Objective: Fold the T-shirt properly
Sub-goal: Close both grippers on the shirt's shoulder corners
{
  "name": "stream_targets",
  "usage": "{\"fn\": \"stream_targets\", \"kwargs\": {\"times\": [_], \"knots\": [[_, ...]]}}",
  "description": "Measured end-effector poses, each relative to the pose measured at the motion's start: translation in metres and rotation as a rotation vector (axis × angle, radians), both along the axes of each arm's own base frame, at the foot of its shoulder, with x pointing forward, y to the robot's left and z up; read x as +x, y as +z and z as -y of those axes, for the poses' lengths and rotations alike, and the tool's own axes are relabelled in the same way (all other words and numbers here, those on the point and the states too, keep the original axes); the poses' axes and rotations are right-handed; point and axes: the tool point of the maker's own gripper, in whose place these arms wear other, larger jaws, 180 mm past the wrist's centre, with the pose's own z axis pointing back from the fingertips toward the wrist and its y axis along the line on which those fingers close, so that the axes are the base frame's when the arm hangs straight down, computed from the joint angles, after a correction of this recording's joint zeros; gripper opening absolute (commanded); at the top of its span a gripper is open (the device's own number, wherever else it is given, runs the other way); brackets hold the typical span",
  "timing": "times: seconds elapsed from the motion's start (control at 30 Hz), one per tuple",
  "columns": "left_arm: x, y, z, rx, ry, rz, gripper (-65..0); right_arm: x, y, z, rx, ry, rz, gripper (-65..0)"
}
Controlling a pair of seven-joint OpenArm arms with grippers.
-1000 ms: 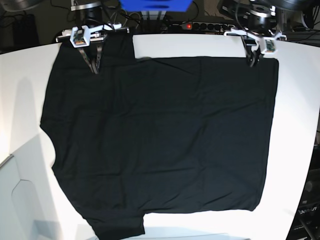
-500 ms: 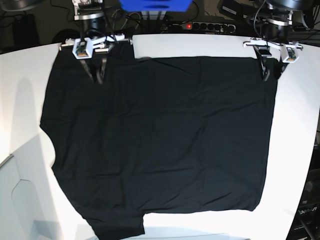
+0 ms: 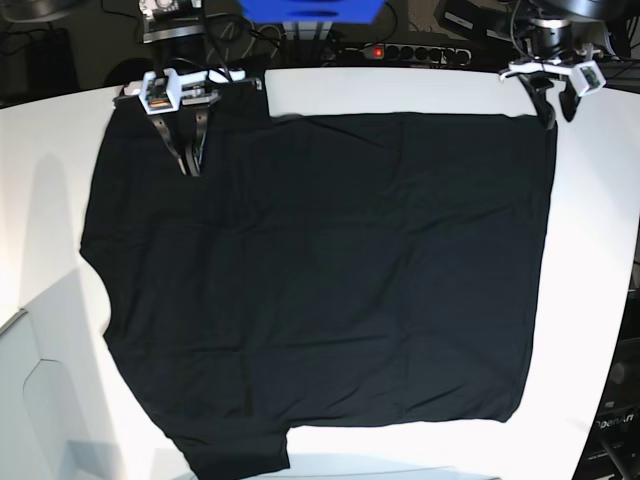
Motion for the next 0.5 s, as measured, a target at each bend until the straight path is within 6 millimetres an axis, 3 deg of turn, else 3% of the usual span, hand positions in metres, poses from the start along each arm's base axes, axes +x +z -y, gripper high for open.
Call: {"fn": "stream_targets", "kwargs": {"times": [0.2,0.27,0.37,0.5], "knots": [[0.012,0.020,-0.023,0.003,0.054,0.093,-40.7,-0.009,-0.026,0.013,-0.037,-0.025,-0.136,-47.7],[0.020,0.017,-0.029,0.000,0.041,0.051,-39.8,-0.009,-0.032,0.018,-0.048,-0.032,-0.172,-44.1],[0.031,0.006,-0.031,-0.035,0.036,-0.016,-31.2,-0.009,-0.036,0.030,-0.074,-0.058,-0.189,-38.5],[0.039,0.008,-0.058,-0.044,0.122,-0.012,-19.1,-0.006,-0.035,0.051,-0.113,-0.104,-0.186,-36.4]]}}
